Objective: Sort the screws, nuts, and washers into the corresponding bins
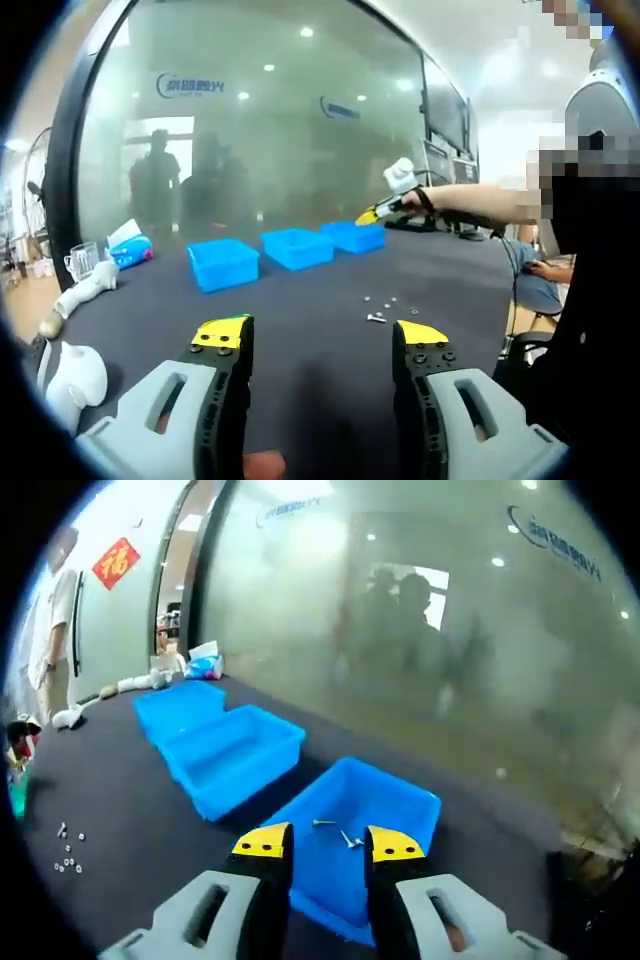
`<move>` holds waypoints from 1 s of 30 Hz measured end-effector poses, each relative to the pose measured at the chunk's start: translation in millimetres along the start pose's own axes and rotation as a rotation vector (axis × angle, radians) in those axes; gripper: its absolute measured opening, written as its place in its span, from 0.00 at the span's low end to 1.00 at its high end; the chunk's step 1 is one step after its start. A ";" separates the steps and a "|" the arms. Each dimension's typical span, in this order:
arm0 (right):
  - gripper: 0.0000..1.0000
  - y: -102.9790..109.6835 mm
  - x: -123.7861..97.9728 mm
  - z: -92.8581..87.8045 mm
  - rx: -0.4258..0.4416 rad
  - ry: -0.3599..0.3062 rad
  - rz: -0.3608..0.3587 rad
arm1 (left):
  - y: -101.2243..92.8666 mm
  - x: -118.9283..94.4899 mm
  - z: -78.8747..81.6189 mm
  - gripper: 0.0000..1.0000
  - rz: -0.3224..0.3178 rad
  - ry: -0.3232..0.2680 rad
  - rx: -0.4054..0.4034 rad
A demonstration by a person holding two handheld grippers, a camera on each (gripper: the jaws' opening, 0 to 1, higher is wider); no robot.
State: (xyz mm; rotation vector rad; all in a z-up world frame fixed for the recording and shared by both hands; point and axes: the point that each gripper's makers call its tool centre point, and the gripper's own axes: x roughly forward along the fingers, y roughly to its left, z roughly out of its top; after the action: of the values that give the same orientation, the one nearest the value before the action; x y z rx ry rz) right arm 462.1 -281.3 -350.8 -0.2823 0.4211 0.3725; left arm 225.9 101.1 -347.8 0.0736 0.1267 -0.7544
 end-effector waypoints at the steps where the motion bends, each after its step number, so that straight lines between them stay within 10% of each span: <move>1: 0.25 1.7 -3.1 2.2 0.005 -0.015 0.003 | 0.0 0.1 0.1 0.54 0.000 -0.001 0.000; 30: 0.27 84.5 -164.0 -13.7 0.109 -0.385 0.030 | 0.1 5.4 8.5 0.54 -0.009 -0.014 0.003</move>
State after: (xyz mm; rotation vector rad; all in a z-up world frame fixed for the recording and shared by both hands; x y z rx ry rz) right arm 284.2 -258.1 -305.8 -0.0937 0.0669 0.4216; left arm 230.6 96.5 -340.2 0.0703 0.1123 -0.7644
